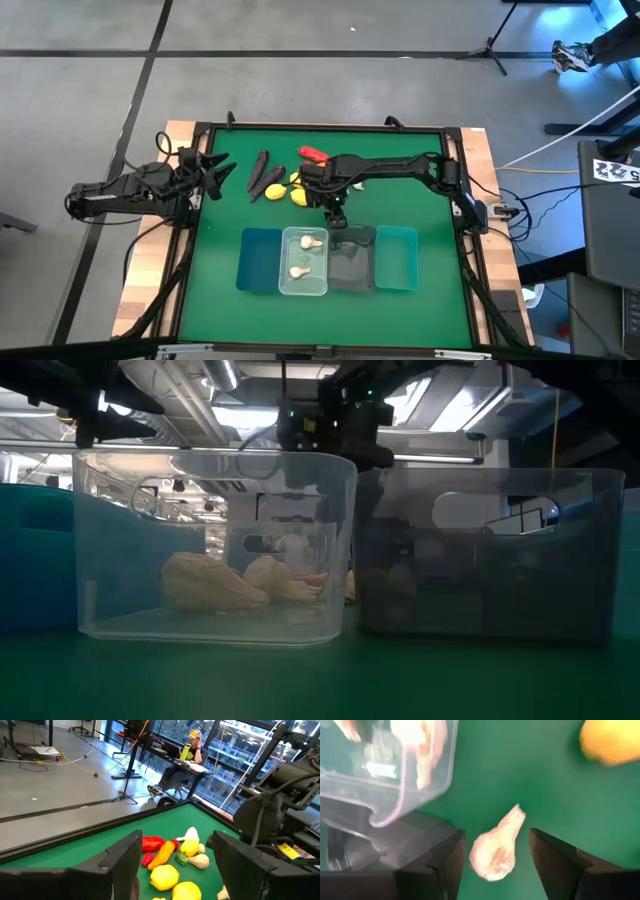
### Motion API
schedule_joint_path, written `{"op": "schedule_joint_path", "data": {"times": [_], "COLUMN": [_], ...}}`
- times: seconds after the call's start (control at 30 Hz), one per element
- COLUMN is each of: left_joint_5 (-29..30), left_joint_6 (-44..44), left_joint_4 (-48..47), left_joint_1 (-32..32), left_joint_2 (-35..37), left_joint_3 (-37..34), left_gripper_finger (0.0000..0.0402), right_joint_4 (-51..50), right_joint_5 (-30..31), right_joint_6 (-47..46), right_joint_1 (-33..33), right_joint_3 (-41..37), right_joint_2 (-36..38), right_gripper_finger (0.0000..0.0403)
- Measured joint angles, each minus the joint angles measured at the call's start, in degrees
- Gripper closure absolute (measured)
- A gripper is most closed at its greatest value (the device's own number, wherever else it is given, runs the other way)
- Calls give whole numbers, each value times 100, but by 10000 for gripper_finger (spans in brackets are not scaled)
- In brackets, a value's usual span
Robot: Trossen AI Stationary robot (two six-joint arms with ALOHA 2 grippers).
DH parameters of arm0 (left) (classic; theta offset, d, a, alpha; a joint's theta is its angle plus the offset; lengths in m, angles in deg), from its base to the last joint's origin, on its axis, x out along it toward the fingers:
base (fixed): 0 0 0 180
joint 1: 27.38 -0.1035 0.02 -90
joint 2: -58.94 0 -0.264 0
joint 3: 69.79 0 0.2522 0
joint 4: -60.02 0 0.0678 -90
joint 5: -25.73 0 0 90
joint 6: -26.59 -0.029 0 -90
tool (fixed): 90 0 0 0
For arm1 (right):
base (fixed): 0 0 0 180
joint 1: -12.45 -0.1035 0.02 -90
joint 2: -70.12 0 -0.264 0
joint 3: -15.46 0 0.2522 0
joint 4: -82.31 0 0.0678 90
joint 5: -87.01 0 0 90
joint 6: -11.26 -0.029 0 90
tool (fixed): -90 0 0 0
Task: Sort produce into baskets
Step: Put the white garlic into the transparent bin
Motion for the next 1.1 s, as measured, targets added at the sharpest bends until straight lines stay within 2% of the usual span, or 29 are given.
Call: {"op": "schedule_joint_path", "data": {"times": [0.3, 0.77, 1.1], "left_joint_5": [0, 0, 0], "left_joint_6": [-41, -40, -65], "left_joint_4": [-53, -110, -110], "left_joint_1": [0, 0, 0], "left_joint_2": [0, 0, 0], "left_joint_3": [0, 0, -2], "left_gripper_finger": [164, 164, 164], "right_joint_4": [-51, -91, -164], "right_joint_5": [-98, -80, 903], "right_joint_6": [22, 44, -2], "right_joint_1": [52, 211, 462], "right_joint_3": [-4, -7, -7], "right_joint_2": [-354, -367, -367], "right_gripper_finger": [184, 184, 185]}}
